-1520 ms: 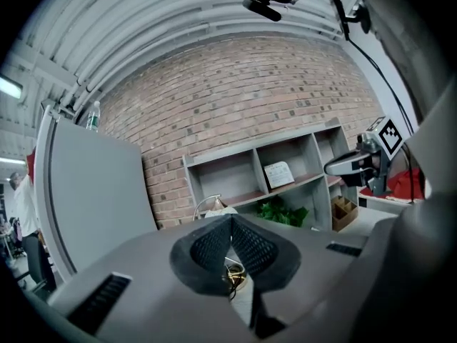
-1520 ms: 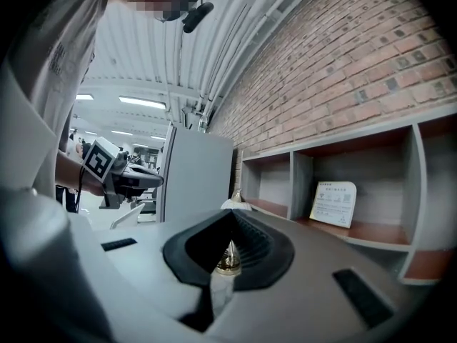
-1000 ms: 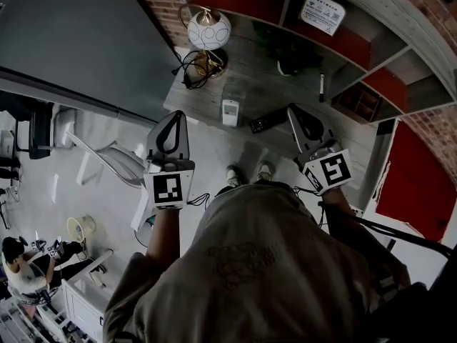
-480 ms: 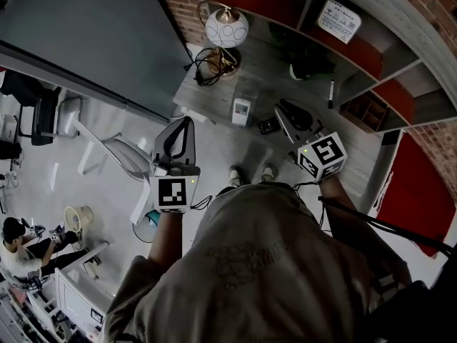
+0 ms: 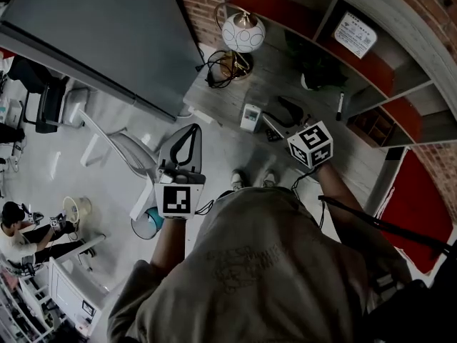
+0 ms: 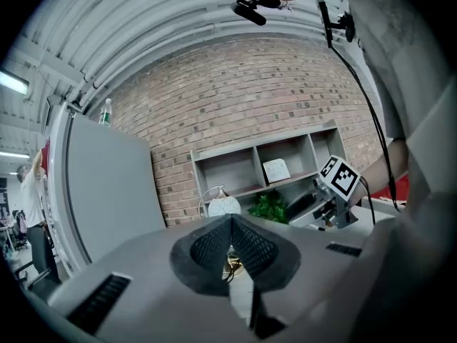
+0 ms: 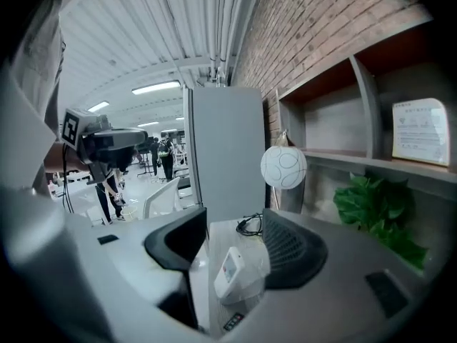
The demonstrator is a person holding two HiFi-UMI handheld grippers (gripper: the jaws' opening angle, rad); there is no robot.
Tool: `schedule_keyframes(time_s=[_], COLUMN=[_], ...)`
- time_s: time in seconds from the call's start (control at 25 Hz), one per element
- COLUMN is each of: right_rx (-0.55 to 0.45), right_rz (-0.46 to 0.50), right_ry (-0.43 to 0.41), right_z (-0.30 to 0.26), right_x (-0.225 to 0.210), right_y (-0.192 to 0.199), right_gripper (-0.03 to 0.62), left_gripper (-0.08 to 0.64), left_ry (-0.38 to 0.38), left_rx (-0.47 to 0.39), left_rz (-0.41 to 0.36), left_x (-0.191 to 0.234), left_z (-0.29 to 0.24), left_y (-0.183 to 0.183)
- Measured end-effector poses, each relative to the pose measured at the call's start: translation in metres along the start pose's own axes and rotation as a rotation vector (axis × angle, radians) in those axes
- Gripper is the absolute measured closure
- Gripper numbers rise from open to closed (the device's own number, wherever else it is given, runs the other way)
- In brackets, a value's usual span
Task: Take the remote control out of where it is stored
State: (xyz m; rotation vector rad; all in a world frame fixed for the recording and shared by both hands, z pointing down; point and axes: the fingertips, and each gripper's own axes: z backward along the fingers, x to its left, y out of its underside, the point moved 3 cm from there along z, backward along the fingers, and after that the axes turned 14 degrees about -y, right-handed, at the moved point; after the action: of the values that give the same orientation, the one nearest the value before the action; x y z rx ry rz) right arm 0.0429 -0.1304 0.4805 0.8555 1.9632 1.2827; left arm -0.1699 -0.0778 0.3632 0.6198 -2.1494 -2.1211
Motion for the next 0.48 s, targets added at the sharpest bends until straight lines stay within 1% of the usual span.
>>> schedule_keyframes(time_s=[0.24, 0.36, 0.48], right_rx=[0.127, 0.182, 0.228], right_rz=[-0.001, -0.027, -0.054], right_ry=[-0.049, -0.067, -0.081], right_z=[-0.038, -0.054, -0.066], right_x=[-0.018, -0.025, -0.029], right_y=[0.043, 0.065, 0.086], right_gripper=[0.356, 0.354, 0.351], left_gripper=[0.549, 0.549, 0.549], left_ry=[-0.012, -0.018, -0.030], left_rx=[0.027, 0.039, 0.059], left_rz=[-0.003, -0.022, -0.021], left_x=[0.003, 0.007, 0.009], left_z=[0.002, 0.001, 0.002], left_y=[0.006, 0.010, 0.014])
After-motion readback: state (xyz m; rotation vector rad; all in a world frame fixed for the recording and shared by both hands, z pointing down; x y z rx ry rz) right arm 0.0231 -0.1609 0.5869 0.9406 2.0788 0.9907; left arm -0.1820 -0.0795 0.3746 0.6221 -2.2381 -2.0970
